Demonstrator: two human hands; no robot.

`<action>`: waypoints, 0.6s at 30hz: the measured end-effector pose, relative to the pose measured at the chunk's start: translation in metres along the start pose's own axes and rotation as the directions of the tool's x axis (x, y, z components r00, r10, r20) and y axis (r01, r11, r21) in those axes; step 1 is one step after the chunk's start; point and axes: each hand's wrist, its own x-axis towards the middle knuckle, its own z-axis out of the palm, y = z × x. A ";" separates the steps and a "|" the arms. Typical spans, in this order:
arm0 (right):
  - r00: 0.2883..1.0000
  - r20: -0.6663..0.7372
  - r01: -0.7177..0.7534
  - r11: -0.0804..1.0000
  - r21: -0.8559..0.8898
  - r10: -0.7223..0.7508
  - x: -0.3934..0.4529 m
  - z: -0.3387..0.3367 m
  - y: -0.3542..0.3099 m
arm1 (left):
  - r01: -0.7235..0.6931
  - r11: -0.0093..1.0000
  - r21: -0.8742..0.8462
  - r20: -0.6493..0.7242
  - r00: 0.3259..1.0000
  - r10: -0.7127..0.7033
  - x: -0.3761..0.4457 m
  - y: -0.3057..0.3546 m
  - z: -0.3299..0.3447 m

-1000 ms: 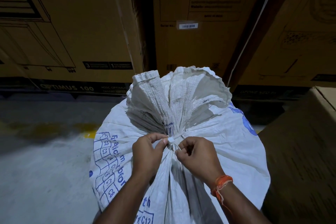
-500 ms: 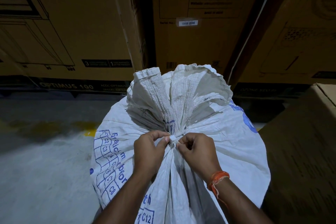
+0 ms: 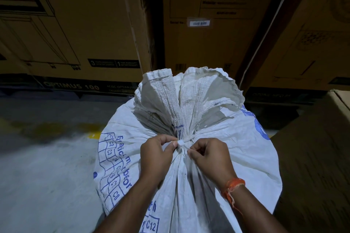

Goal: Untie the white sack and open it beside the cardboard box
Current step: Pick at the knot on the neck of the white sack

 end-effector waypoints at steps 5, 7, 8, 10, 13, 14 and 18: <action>0.999 0.026 -0.028 0.995 0.097 0.025 0.001 0.003 -0.004 | 0.001 1.000 -0.016 -0.007 1.000 -0.001 0.001 -0.003 -0.002; 0.998 0.039 -0.058 0.989 0.135 0.053 0.001 -0.005 -0.003 | 0.011 1.000 -0.021 -0.005 1.000 -0.012 0.002 -0.002 -0.002; 0.997 0.054 -0.063 0.990 0.128 0.056 0.001 -0.009 -0.002 | 0.015 1.000 -0.022 -0.007 1.000 -0.016 0.002 -0.001 -0.002; 0.994 0.100 -0.044 0.994 0.101 0.034 0.001 -0.015 0.000 | 0.021 0.999 -0.025 -0.010 1.000 -0.021 0.002 0.000 -0.002; 0.992 0.120 0.021 0.998 0.067 -0.029 0.000 -0.014 0.003 | 0.022 0.999 -0.030 -0.013 1.000 -0.022 0.001 0.002 -0.003; 0.994 0.107 0.027 0.998 0.061 -0.034 0.000 -0.011 0.004 | 0.017 0.999 -0.030 -0.013 1.000 -0.018 0.001 0.002 -0.003; 0.999 0.048 0.019 0.998 0.063 -0.022 0.005 0.002 0.004 | -0.021 1.000 0.017 -0.003 1.000 0.021 -0.002 0.003 -0.006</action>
